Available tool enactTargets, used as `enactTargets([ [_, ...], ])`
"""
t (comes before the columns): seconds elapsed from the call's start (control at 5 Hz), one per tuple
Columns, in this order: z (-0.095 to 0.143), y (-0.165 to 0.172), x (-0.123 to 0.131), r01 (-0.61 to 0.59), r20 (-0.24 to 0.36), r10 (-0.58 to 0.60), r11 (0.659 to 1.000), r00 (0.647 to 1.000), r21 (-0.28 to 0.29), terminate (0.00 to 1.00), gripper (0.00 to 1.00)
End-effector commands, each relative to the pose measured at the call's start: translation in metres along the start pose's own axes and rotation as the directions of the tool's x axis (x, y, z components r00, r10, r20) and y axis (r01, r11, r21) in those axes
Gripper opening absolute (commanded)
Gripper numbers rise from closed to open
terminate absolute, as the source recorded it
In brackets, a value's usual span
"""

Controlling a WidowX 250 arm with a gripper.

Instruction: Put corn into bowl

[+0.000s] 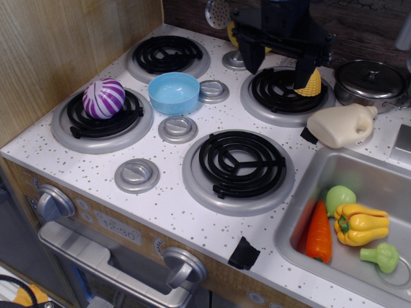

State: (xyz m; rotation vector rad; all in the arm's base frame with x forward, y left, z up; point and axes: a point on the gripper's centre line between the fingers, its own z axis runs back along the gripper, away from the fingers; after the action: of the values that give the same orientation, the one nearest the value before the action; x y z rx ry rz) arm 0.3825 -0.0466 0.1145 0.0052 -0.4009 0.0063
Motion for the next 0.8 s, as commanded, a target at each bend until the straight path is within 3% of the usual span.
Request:
enactTargets([
  [0.0, -0.028, -0.019, 0.043, 0.000, 0.132, 0.004, 1.000, 0.991, -0.030, 0.00, 1.00],
  [0.2, -0.054, -0.023, 0.060, 0.028, 0.175, -0.024, 0.999, 0.984, -0.024, 0.00, 1.00],
  [0.6, -0.081, -0.015, 0.088, 0.064, 0.176, -0.064, 0.998, 0.982, 0.001, 0.00, 1.00],
])
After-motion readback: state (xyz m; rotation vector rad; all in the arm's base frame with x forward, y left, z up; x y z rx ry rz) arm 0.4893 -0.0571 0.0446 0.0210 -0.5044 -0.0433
